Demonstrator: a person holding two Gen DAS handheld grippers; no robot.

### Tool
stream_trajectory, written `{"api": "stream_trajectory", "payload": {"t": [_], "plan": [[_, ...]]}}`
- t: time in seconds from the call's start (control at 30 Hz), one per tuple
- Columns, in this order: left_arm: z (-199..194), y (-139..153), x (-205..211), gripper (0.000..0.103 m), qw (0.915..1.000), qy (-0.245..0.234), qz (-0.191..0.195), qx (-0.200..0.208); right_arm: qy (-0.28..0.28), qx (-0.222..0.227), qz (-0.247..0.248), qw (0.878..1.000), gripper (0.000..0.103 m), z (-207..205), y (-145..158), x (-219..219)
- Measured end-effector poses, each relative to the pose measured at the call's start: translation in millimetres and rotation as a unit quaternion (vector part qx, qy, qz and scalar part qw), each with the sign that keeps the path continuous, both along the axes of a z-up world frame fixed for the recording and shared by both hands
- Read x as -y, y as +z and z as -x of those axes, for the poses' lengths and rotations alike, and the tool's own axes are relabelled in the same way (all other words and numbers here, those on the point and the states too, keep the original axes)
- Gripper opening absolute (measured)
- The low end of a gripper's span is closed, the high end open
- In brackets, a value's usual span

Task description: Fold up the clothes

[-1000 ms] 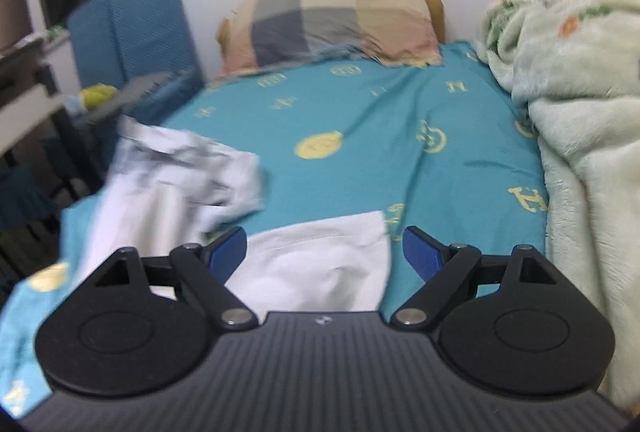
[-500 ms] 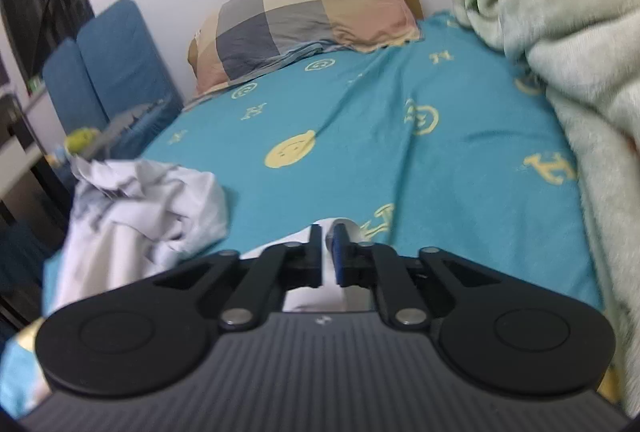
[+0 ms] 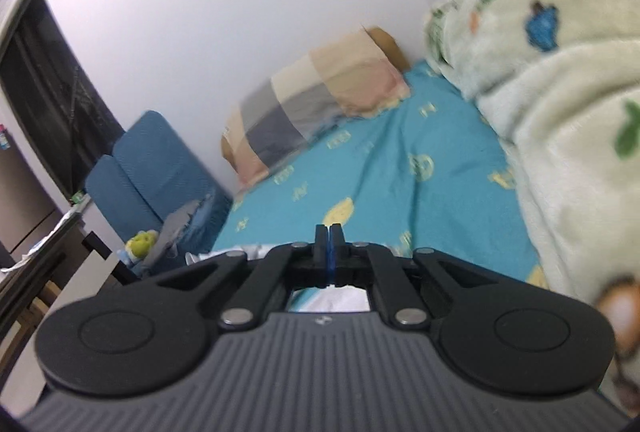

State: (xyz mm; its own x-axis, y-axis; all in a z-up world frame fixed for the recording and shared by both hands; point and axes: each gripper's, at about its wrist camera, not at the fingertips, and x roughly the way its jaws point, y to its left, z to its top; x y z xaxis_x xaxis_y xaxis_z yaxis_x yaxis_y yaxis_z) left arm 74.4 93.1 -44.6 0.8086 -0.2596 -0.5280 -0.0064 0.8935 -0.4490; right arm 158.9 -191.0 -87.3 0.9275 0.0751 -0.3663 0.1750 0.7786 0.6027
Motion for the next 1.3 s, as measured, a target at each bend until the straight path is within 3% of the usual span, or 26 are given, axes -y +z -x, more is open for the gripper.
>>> {"api": "stream_trajectory", "payload": {"t": [0.23, 0.4, 0.53, 0.6, 0.8, 0.87, 0.9, 0.97, 1.13, 1.3], "plan": [[25, 10, 4, 0.06, 0.9997, -0.01, -0.02, 0.011, 0.018, -0.065, -0.01, 0.998, 0.006, -25, -42, -1], [25, 8, 3, 0.061, 0.9998, -0.02, -0.003, 0.004, 0.029, -0.081, 0.001, 0.996, 0.01, -62, -67, -1], [15, 1, 8, 0.061, 0.9993, -0.036, -0.005, -0.008, 0.046, -0.092, 0.03, 0.994, 0.045, -93, -85, -5], [7, -2, 12, 0.061, 0.9989, -0.043, -0.011, -0.011, 0.054, -0.097, 0.044, 0.993, 0.047, -108, -94, -7], [-13, -14, 16, 0.061, 0.9982, -0.055, 0.0, -0.025, 0.061, -0.079, 0.098, 0.99, 0.044, -135, -111, -14], [-18, -16, 16, 0.061, 0.9982, -0.053, -0.003, -0.027, 0.066, -0.072, 0.105, 0.99, 0.029, -139, -112, -17], [-21, -18, 16, 0.061, 0.9982, -0.053, -0.004, -0.029, 0.069, -0.068, 0.104, 0.99, 0.017, -139, -111, -18], [-26, -21, 16, 0.061, 0.998, -0.053, -0.003, -0.036, 0.08, -0.057, 0.096, 0.991, 0.006, -138, -108, -21], [-27, -16, 11, 0.061, 0.9987, -0.045, 0.003, -0.025, 0.077, -0.018, 0.082, 0.994, 0.006, -121, -79, -25], [-16, -4, 13, 0.061, 0.9991, -0.038, -0.019, 0.001, 0.053, 0.033, 0.035, 0.997, 0.006, -67, -32, -20]]}}
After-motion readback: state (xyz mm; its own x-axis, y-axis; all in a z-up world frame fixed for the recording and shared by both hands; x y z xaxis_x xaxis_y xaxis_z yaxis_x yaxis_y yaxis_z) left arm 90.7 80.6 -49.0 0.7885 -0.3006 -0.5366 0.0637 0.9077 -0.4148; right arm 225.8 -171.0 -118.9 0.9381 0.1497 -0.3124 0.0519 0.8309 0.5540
